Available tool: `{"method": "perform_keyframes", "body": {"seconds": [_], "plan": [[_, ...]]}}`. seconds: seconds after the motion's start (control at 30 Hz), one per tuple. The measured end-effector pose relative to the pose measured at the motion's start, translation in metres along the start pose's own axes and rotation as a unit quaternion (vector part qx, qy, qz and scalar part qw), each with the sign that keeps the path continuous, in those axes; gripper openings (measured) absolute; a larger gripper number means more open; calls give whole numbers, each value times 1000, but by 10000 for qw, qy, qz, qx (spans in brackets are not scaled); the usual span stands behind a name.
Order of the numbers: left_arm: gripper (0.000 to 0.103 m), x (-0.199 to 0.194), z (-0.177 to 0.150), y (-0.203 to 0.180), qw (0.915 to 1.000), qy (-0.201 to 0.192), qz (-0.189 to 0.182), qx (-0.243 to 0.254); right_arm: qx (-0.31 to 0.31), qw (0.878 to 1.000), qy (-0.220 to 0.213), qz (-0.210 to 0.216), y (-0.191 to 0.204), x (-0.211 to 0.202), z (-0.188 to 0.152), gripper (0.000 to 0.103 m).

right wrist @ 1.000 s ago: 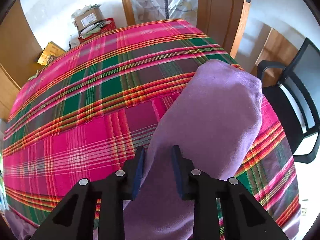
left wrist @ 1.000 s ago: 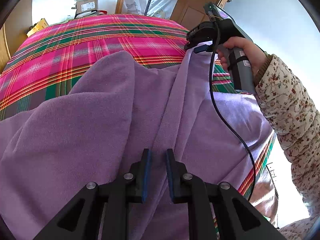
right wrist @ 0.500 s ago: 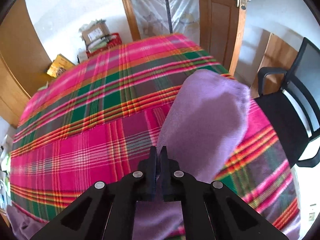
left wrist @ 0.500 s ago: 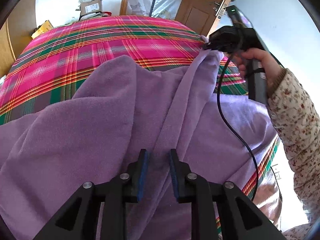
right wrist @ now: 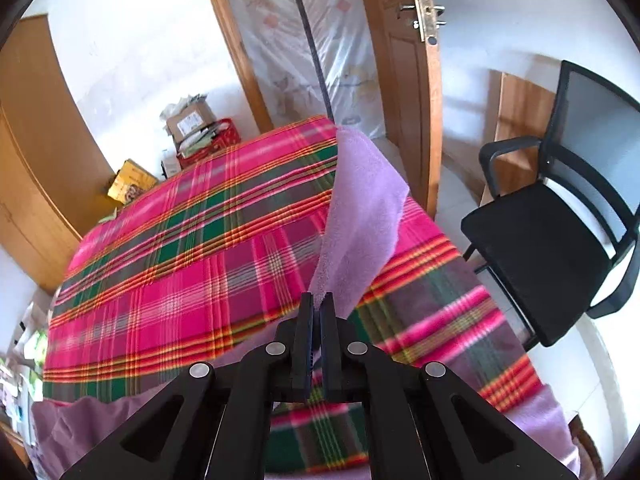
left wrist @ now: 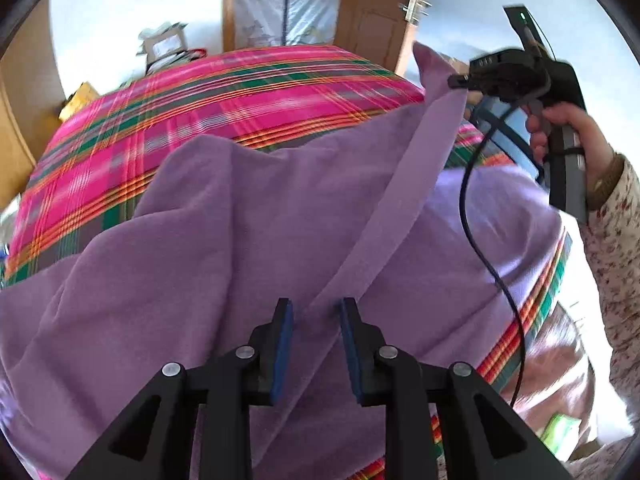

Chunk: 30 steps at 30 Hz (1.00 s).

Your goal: Fold clothes

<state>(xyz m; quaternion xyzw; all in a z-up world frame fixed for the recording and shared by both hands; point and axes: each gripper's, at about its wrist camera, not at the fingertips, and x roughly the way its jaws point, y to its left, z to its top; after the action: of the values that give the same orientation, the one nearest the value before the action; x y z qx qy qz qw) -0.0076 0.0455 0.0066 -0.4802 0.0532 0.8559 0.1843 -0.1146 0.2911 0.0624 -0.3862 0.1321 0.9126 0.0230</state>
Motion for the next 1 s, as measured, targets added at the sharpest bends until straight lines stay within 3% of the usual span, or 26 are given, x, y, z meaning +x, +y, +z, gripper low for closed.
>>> {"method": "perform_keyframes", "body": {"seconds": [0.23, 0.5, 1.0], "plan": [[25, 3, -6, -18, 9987, 14, 301, 421, 243, 9997, 26, 55, -26, -10, -20, 3], [25, 0, -13, -40, 9970, -42, 202, 743, 511, 9986, 34, 151, -52, -14, -43, 3], [27, 22, -4, -55, 9947, 211, 419, 910, 718, 9955, -2, 615, -75, -6, -59, 3]]}}
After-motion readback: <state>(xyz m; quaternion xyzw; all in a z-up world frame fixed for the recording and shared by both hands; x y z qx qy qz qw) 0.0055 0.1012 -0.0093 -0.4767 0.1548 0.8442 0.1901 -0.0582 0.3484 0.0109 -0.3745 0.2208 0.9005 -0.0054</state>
